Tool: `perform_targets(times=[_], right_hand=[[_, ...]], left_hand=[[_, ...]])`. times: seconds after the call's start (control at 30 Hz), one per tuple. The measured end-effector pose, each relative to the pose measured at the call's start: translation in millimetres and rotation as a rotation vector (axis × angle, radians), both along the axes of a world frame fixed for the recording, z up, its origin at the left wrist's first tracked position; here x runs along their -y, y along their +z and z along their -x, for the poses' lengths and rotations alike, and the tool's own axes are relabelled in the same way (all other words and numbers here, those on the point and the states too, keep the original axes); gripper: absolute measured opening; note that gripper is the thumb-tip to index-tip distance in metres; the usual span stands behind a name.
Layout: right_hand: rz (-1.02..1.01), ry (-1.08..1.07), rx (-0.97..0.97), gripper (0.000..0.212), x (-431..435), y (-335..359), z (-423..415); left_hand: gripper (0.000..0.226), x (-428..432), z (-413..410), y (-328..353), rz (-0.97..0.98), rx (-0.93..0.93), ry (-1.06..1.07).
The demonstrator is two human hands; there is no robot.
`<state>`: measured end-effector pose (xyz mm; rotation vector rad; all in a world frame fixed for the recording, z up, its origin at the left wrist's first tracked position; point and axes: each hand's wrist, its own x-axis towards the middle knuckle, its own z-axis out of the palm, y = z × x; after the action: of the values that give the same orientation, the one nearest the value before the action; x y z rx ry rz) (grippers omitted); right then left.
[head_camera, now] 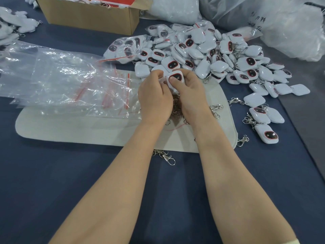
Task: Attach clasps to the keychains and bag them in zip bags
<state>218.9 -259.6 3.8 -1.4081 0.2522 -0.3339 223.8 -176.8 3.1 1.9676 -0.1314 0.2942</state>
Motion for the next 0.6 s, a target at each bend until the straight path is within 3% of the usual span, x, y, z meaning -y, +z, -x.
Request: perform_targets(times=[0.3,0.47,0.6], right_hand=[[-0.142,-0.029,-0.037,0.017,-0.6,2.9,-3.7],[-0.028,-0.056,-0.051,0.016,-0.3,1.2,-3.9],[-0.070,-0.067,-0.021,0.017,0.5,2.4,-1.8]], left_hand=[[0.031,0.4,1.3,0.6,0.002,0.027,0.005],[0.031,0.1,0.4,0.5,-0.001,0.022,0.002],[0.032,0.1,1.1,-0.4,0.006,0.023,-0.002]])
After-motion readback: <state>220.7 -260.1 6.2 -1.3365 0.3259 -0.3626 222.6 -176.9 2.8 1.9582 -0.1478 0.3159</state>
